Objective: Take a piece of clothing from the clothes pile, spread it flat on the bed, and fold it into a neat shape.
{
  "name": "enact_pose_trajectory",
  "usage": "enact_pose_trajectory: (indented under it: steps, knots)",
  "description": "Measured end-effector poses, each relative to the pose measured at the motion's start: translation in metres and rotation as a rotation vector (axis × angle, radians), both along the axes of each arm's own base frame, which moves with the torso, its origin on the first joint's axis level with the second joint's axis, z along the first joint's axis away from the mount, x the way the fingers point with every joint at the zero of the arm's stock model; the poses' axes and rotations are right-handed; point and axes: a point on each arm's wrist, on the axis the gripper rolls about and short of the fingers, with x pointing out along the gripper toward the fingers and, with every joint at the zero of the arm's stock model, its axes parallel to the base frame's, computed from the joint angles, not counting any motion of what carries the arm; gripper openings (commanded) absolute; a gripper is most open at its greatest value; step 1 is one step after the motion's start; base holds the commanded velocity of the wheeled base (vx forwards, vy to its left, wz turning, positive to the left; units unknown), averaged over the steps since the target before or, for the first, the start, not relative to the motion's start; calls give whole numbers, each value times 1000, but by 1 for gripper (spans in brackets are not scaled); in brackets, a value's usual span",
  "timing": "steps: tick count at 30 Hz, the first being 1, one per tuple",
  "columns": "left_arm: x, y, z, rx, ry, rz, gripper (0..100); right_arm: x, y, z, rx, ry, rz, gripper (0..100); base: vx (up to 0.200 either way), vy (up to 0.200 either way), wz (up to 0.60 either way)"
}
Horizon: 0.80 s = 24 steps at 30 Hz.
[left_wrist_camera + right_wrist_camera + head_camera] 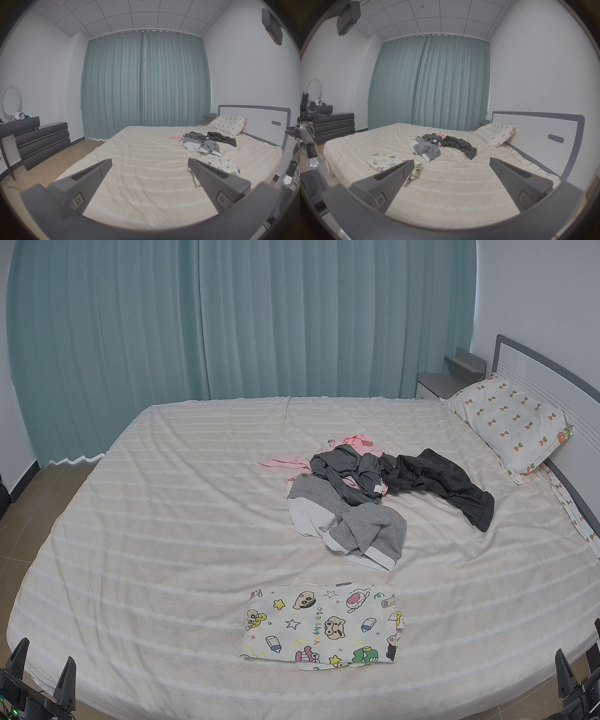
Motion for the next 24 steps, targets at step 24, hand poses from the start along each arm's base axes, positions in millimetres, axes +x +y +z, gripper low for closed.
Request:
enact_pose_trajectory:
  steps: [24]
  knots:
    - [-5,0,-2,9,-61,-105,100,-1,3,0,78,6,130,100,0,0,0]
